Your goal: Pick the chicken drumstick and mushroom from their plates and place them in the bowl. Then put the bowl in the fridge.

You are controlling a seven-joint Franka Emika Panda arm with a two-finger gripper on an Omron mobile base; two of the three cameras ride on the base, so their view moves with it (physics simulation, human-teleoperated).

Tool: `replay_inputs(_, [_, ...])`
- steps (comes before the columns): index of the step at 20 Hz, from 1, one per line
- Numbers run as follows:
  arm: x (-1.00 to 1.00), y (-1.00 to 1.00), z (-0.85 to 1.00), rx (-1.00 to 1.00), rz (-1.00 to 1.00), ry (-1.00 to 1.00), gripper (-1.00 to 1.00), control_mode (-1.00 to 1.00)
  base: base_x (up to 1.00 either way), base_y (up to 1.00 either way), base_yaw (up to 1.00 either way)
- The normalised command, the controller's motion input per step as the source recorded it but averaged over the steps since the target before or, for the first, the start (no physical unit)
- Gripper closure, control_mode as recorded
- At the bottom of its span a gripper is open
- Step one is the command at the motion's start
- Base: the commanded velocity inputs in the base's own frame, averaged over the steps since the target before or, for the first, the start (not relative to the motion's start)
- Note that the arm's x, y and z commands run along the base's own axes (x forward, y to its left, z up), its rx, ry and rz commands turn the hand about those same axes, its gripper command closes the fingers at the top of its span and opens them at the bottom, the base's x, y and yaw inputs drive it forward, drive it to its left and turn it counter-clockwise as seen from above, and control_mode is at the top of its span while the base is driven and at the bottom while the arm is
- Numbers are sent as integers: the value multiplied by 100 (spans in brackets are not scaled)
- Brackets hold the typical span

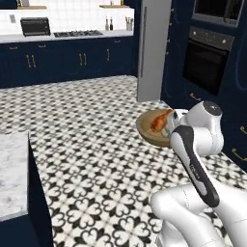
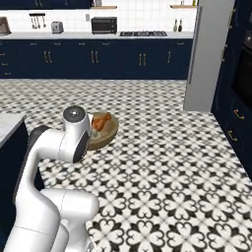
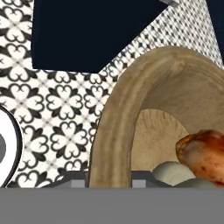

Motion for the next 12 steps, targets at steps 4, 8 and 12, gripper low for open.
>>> replay_inputs(4, [0,0,0,0,0,0,100,100,100,0,4])
replay_inputs(8, [0,0,0,0,0,0,100,100,100,3,0])
replay_inputs(12, [0,0,0,0,0,0,100,100,100,0,1])
